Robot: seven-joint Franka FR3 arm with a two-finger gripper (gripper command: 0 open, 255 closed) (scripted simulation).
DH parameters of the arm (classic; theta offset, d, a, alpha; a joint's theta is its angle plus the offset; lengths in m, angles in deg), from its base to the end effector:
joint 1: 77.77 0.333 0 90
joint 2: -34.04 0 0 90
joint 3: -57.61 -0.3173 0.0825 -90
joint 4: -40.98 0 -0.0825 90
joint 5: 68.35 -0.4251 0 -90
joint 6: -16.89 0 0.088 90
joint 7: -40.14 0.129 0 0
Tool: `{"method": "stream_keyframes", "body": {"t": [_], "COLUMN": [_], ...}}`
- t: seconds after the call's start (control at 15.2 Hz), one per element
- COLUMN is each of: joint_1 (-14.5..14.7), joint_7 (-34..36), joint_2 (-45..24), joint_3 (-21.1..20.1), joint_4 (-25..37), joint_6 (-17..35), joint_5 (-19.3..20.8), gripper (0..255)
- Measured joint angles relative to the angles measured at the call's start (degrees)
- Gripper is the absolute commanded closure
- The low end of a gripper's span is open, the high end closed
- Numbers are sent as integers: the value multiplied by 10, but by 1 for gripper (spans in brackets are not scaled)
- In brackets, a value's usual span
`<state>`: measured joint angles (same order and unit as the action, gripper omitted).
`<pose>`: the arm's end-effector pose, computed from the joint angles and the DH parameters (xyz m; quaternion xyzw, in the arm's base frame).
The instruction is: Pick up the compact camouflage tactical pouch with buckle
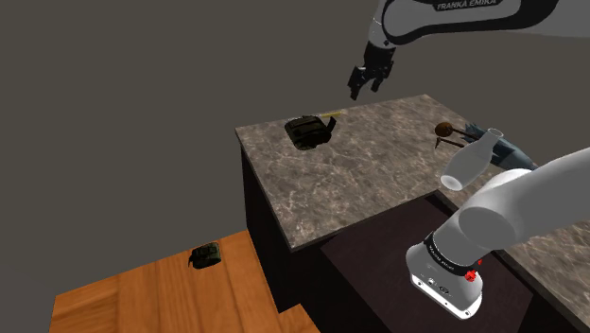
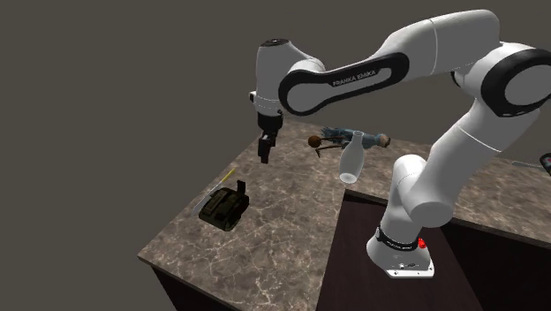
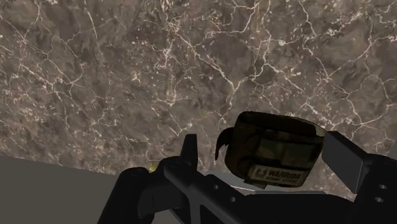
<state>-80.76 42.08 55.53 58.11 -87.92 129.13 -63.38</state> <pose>0.4881 -0.0374 0.4891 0.9978 -0.0324 0.0416 0.0397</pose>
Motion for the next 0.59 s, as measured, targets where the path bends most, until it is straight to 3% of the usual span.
{"method": "stream_keyframes", "body": {"t": [0.59], "joint_1": [-16], "joint_7": [11], "joint_2": [-192], "joint_3": [23], "joint_4": [82], "joint_6": [75], "joint_5": [-27], "gripper": [0]}}
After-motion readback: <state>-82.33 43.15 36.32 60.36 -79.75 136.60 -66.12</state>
